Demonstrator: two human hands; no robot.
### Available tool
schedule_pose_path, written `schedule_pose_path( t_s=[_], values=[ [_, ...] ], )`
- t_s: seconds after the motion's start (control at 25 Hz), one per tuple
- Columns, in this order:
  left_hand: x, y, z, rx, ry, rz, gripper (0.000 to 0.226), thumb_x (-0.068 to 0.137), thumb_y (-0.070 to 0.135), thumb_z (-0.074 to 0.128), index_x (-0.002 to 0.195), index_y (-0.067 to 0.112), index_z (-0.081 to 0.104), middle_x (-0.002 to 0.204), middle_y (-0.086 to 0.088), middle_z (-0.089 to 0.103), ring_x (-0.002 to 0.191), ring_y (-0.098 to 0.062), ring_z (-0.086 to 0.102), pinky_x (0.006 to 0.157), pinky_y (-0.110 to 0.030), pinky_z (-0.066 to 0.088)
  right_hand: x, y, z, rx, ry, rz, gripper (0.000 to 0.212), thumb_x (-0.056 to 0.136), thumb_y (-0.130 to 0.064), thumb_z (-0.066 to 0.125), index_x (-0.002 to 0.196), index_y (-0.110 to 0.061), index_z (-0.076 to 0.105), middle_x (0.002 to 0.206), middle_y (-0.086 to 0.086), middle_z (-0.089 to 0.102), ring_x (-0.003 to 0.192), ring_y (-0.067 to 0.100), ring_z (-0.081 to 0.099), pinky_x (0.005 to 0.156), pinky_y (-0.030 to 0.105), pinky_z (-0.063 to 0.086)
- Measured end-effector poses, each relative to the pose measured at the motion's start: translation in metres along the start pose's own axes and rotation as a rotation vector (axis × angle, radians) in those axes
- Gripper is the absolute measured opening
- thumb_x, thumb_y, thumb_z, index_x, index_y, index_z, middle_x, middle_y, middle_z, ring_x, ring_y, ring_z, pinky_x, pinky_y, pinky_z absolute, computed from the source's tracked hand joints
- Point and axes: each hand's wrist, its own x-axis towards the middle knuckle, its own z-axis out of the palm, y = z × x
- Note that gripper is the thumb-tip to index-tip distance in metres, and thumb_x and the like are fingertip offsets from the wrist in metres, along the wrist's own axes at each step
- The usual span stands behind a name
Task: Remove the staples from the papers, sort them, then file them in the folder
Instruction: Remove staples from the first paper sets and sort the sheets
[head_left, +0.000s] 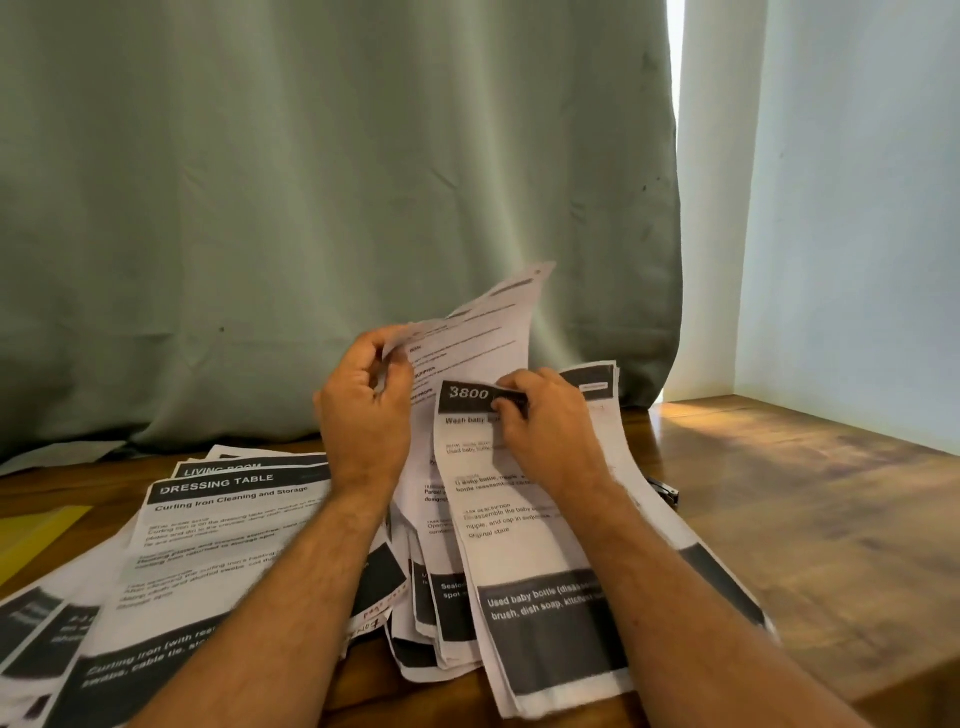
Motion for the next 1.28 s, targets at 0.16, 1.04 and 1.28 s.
schedule_pose_path(
  t_s=[0.16, 1.04, 1.28],
  values=[
    [0.024, 0.021, 0.002, -0.029, 0.061, 0.068, 0.018, 0.103, 0.025, 0.054, 0.113, 0.018, 0.067, 0.100, 0.011, 0.069, 0.092, -0.002, 0.068, 0.067, -0.013, 0.056, 0.021, -0.016, -0.015, 0.088, 0.125, -0.117, 0.015, 0.094, -0.022, 0.062, 0.107, -0.019, 0.069, 0.099, -0.011, 0.056, 0.084, -0.006, 0.050, 0.074, -0.001, 0.037],
    [0.071, 0.012, -0.068, -0.024, -0.103, -0.597, 0.011, 0.091, 0.009, 0.065, 0.092, 0.019, 0.068, 0.083, -0.004, 0.077, 0.072, -0.026, 0.075, 0.058, -0.035, 0.056, 0.053, -0.128, -0.015, 0.085, 0.172, -0.205, 0.017, 0.093, -0.025, 0.059, 0.102, -0.018, 0.072, 0.095, 0.000, 0.068, 0.084, 0.014, 0.061, 0.080, 0.023, 0.051],
    [0.010, -0.047, -0.089, -0.098, -0.150, -0.900, 0.017, 0.096, 0.005, 0.056, 0.105, 0.012, 0.069, 0.083, -0.011, 0.078, 0.074, -0.031, 0.076, 0.068, -0.046, 0.062, 0.016, -0.100, 0.047, -0.011, -0.204, 0.025, 0.019, 0.093, -0.028, 0.059, 0.105, -0.023, 0.074, 0.091, 0.000, 0.073, 0.081, 0.019, 0.066, 0.079, 0.033, 0.056]
  ],
)
